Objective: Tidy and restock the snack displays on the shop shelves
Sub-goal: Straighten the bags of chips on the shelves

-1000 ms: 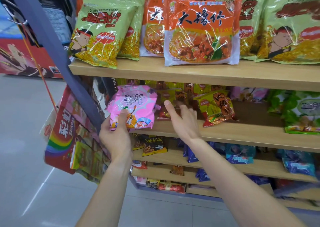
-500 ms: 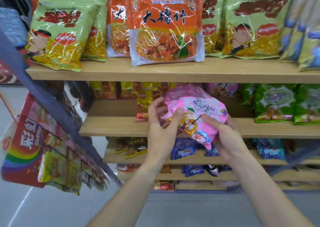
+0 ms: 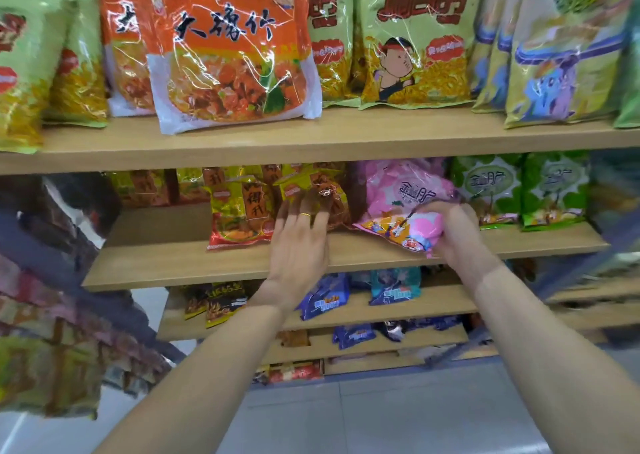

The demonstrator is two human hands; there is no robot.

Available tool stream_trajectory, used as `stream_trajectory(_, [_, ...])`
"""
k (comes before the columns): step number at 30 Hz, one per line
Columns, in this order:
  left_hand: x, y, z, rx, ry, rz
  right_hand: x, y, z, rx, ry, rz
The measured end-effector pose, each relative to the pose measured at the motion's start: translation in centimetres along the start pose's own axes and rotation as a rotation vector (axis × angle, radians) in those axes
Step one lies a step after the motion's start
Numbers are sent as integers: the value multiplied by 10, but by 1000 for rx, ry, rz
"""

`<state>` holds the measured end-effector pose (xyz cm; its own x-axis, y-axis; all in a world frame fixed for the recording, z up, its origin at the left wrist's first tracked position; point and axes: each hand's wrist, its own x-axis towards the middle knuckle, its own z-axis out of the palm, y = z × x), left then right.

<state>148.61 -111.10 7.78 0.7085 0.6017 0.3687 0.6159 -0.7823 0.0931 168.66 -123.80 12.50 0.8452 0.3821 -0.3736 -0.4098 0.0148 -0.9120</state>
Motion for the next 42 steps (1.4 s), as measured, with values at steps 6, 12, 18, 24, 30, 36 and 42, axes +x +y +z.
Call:
stream_trajectory(6, [0,11,3,13,17,-38,27,-5,5,-260,-3,-13])
stream_trajectory(12, [0,23,4,15,2,-72,20,-7,10,-888,191,-452])
stream_trajectory(18, [-3,23,4,-15,-9,-82,-1,35,27,-1276,339,-604])
stream_trajectory(24, [-6,13,6,-69,-27,-17,25,40,31,-1401,101,-696])
stream_trajectory(30, [-23,-11,-1,-104,107,-56,-10,39,30,-1430,306,-762])
stream_trajectory(36, [-40,-61,-7,-167,96,-552,-53,79,69,-1155,-33,-976])
stream_trajectory(42, [-43,-83,-20,-396,-3,-594,-62,93,104,-1247,-112,-824])
